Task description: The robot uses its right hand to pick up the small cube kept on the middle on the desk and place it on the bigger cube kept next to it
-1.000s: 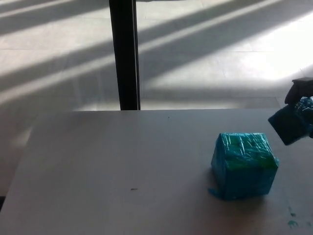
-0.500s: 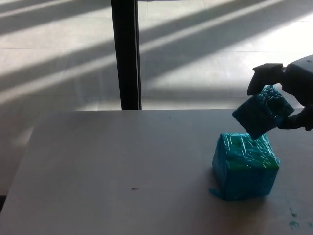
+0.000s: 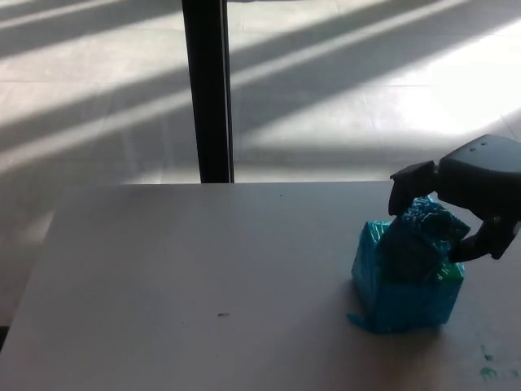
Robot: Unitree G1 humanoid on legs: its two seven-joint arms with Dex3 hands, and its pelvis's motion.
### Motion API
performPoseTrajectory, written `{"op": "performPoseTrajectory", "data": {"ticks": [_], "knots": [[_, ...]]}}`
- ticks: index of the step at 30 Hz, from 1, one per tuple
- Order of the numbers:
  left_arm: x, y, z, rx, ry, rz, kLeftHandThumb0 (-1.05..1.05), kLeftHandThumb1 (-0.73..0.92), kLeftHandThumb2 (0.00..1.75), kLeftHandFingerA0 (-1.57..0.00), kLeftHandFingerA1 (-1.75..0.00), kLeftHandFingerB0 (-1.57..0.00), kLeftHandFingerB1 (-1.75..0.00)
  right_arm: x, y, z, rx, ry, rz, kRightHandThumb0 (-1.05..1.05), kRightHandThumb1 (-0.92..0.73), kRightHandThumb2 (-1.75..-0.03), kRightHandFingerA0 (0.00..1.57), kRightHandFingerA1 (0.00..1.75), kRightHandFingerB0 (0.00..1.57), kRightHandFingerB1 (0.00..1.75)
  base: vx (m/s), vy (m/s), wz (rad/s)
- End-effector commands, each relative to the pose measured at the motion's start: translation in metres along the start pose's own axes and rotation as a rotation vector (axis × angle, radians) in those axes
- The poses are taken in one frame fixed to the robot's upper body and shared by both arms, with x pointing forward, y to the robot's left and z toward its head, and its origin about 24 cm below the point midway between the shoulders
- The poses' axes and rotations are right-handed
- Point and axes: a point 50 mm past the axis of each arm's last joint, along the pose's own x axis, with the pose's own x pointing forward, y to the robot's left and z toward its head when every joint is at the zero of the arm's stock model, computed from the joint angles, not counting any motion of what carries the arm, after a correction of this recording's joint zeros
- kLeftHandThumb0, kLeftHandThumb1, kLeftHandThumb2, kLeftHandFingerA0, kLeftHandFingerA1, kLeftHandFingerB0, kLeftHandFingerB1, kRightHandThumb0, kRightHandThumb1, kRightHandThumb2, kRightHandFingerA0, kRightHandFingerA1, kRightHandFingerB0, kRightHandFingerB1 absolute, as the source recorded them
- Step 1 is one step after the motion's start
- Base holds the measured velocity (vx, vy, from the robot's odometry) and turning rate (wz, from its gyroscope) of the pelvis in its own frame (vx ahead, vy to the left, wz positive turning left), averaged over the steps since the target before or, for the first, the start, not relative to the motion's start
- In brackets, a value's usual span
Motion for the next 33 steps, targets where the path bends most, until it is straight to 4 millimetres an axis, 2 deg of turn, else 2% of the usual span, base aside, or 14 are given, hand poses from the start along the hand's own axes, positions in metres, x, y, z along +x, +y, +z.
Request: {"op": "performPoseTrajectory", "data": {"ticks": [1,9,11,12,13,14,15,16,18,19,25,26,27,33], "knots": [[0.0,0.004,0.004,0.003,-0.003,0.026,-0.72,0.7,0.62,-0.48,-0.62,-0.53,-0.45,0.002,0.007,0.002,-0.028,0.005,0.036,-0.37,-0.74,-0.69,0.81,1.67,0.77,0.98,0.0,0.0,0.0],[-0.001,0.005,0.004,0.009,-0.007,0.012,-0.72,0.71,0.62,-0.46,-0.6,-0.49,-0.43,0.008,0.01,0.011,-0.058,-0.02,0.015,-0.35,-0.73,-0.67,0.83,1.59,0.69,0.69,0.0,0.0,0.0],[-0.001,0.005,0.004,-0.001,-0.01,0.012,-0.71,0.71,0.62,-0.45,-0.6,-0.49,-0.44,0.009,0.01,0.012,-0.049,-0.005,0.029,-0.41,-0.71,-0.61,0.7,1.03,0.22,0.34,0.0,0.0,0.0],[-0.001,0.005,0.004,-0.007,-0.004,0.015,-0.72,0.7,0.61,-0.44,-0.6,-0.5,-0.44,0.009,0.01,0.011,-0.041,0.012,0.051,-0.47,-0.68,-0.6,0.41,0.61,0.05,0.28,0.0,0.0,0.0],[-0.001,0.005,0.004,-0.013,-0.002,0.017,-0.71,0.7,0.61,-0.48,-0.64,-0.52,-0.46,0.008,0.009,0.012,-0.06,0.022,0.062,-0.6,-0.54,-0.79,0.04,0.48,0.0,0.15,0.0,0.0,0.0],[-0.001,0.005,0.004,-0.014,-0.006,0.021,-0.73,0.58,1.02,-0.46,-0.66,-0.54,-0.61,0.006,0.008,0.012,-0.108,0.031,0.064,-0.78,-0.43,-0.73,0.0,0.0,0.0,0.02,0.0,0.0,0.0],[-0.001,0.005,0.003,-0.006,-0.008,0.027,-0.73,0.58,1.02,-0.46,-0.66,-0.54,-0.61,0.005,0.007,0.012,-0.136,0.04,0.062,-0.78,-0.43,-0.73,0.0,0.0,0.0,0.02,0.0,0.0,0.0],[-0.001,0.005,0.003,-0.009,-0.007,0.028,-0.73,0.69,0.61,-0.52,-0.62,-0.57,-0.46,0.004,0.004,0.012,-0.14,0.038,0.043,-0.76,-0.34,-0.69,0.0,0.0,0.0,0.01,0.0,0.0,0.0],[-0.001,0.005,0.003,0.004,-0.011,0.026,-0.73,0.7,0.61,-0.51,-0.6,-0.57,-0.45,0.003,0.001,0.012,-0.147,0.04,0.033,-0.8,-0.35,-0.7,0.0,0.0,0.0,0.0,0.0,0.0,0.0],[-0.002,0.006,0.003,0.011,-0.012,0.03,-0.73,0.7,0.62,-0.54,-0.6,-0.58,-0.45,0.004,-0.001,0.012,-0.15,0.039,0.03,-0.79,-0.47,-0.83,0.0,0.15,0.0,0.0,0.0,0.0,0.0],[-0.002,0.005,0.002,0.043,-0.012,0.035,-0.74,0.71,0.62,-0.56,-0.62,-0.61,-0.49,0.001,-0.008,0.014,-0.156,0.042,0.046,-0.82,-0.5,-0.87,0.0,0.14,0.0,0.0,0.0,0.0,0.0],[-0.002,0.006,0.002,0.05,-0.013,0.03,-0.73,0.58,1.04,-0.54,-0.68,-0.53,-0.59,-0.001,-0.008,0.014,-0.172,0.036,0.044,-0.81,-0.5,-0.87,0.0,0.14,0.0,0.0,0.0,0.0,0.0],[-0.003,0.006,0.002,0.065,-0.019,0.024,-0.76,0.72,0.63,-0.53,-0.62,-0.59,-0.48,-0.002,-0.009,0.014,-0.169,0.038,0.049,-0.79,-0.49,-0.87,0.0,0.13,0.0,0.0,0.0,0.0,0.0],[-0.002,0.006,0.0,0.03,-0.001,0.025,-0.74,0.69,0.61,-0.49,-0.62,-0.53,-0.43,-0.013,-0.021,0.009,-0.196,0.057,0.065,-0.78,-0.47,-0.88,0.0,0.12,0.0,0.0,0.0,0.0,0.0]]}}
